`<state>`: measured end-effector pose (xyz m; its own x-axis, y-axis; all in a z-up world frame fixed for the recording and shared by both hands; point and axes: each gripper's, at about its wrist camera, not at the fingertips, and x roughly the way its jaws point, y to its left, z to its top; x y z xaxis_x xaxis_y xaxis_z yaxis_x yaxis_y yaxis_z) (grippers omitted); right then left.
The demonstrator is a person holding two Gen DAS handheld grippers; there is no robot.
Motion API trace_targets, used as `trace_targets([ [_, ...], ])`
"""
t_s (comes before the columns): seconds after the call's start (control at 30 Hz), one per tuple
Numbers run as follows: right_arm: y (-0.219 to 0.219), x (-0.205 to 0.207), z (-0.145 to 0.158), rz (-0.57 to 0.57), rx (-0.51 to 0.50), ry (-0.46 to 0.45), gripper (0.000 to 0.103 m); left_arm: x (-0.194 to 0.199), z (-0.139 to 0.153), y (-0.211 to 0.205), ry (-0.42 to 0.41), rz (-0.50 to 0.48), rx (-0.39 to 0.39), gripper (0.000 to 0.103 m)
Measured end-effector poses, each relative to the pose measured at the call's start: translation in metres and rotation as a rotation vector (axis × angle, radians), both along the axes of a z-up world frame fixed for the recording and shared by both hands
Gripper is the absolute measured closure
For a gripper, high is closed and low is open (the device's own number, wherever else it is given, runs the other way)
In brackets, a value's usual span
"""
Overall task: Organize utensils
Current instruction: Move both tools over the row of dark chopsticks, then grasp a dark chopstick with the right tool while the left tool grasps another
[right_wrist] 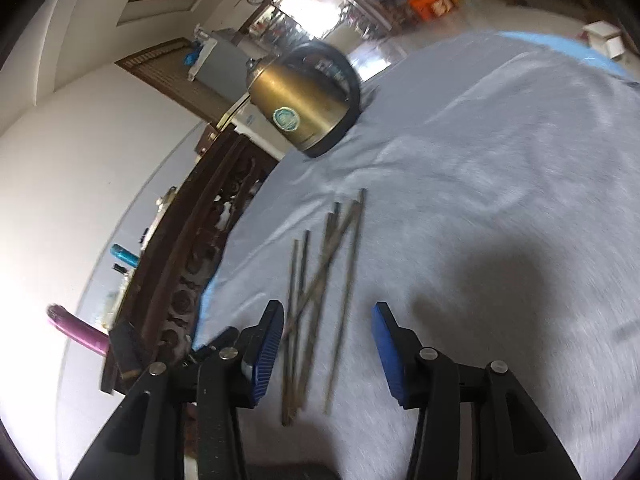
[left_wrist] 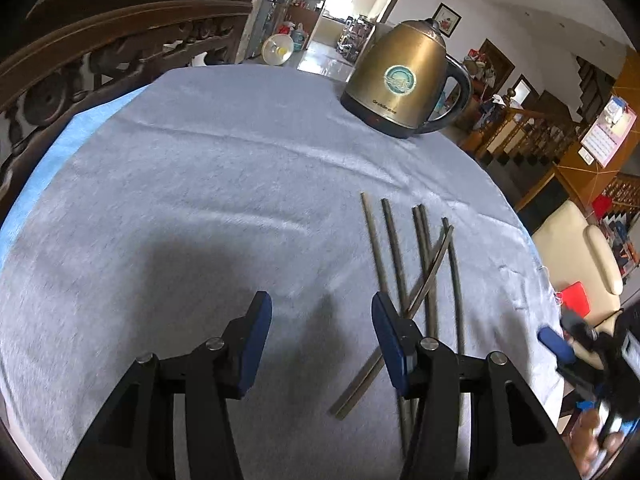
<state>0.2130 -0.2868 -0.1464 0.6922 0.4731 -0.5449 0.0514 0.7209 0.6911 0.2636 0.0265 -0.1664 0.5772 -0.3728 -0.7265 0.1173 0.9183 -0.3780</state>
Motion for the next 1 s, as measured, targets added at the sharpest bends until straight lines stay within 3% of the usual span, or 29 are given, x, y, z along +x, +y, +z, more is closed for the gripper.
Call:
trace_targets([
  [0.17, 0.002, 0.053, 0.004, 0.010, -0.104, 0.041, 0.072, 0.017, 0.008, -0.026, -0.003, -0.046, 0.033, 0.050],
  [0.27, 0.002, 0.068, -0.004, 0.011, -0.091, 0.069, 0.072, 0.026, 0.011, -0.041, -0.030, -0.082, 0.080, 0.050],
  [0.4, 0.004, 0.080, -0.011, 0.035, -0.074, 0.086, 0.072, 0.061, -0.003, -0.048, 0.047, -0.089, 0.102, 0.050],
  [0.53, 0.004, 0.103, -0.017, 0.070, 0.034, 0.127, 0.072, 0.089, -0.009, -0.047, 0.087, -0.051, 0.125, 0.051],
  [0.67, 0.015, 0.133, -0.023, 0.093, 0.110, 0.182, 0.072, 0.102, -0.010, -0.060, 0.104, -0.093, 0.183, 0.052],
  [0.83, 0.027, 0.156, -0.032, 0.046, 0.072, 0.290, 0.072, 0.106, -0.012, -0.060, 0.108, -0.106, 0.200, 0.062],
  [1.0, 0.033, 0.165, -0.038, -0.017, -0.005, 0.390, 0.072, 0.106, -0.012, -0.049, 0.114, -0.102, 0.196, 0.063],
])
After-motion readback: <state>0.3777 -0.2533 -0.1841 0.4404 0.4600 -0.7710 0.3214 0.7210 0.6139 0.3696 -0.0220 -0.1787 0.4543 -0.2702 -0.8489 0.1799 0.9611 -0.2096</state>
